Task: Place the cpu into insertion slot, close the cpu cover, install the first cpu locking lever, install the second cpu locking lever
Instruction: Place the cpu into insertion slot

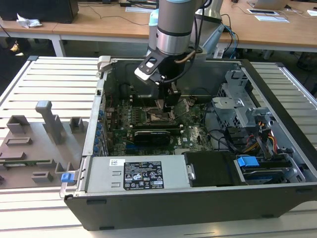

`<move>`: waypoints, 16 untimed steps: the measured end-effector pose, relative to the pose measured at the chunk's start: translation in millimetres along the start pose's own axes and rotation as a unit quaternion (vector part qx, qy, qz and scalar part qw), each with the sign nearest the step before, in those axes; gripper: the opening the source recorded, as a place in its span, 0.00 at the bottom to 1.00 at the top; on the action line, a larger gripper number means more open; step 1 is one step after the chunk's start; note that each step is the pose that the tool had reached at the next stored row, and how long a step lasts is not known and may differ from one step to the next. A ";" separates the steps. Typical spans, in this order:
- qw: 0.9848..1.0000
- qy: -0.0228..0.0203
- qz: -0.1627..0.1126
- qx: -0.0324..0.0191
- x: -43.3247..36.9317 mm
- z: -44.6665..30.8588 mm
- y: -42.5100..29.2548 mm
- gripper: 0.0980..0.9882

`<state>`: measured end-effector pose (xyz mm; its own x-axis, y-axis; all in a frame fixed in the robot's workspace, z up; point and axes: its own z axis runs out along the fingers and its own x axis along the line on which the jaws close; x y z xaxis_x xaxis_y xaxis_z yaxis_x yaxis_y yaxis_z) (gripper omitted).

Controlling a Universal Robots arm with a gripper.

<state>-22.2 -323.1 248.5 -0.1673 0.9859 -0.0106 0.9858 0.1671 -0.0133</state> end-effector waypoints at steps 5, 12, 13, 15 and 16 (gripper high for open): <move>0.999 -0.006 0.044 0.002 0.0 0.3 0.0 0.50; 0.998 -0.011 0.069 0.003 0.0 0.7 0.0 0.50; 0.998 -0.011 0.069 0.003 0.0 0.7 0.1 0.50; 0.998 -0.011 0.069 0.003 0.1 0.7 -0.3 0.50; 0.998 -0.011 0.069 0.003 0.3 0.8 -1.2 0.50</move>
<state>-23.4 -323.0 247.7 -0.0295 0.9990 -0.0349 0.9995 0.0290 -0.0155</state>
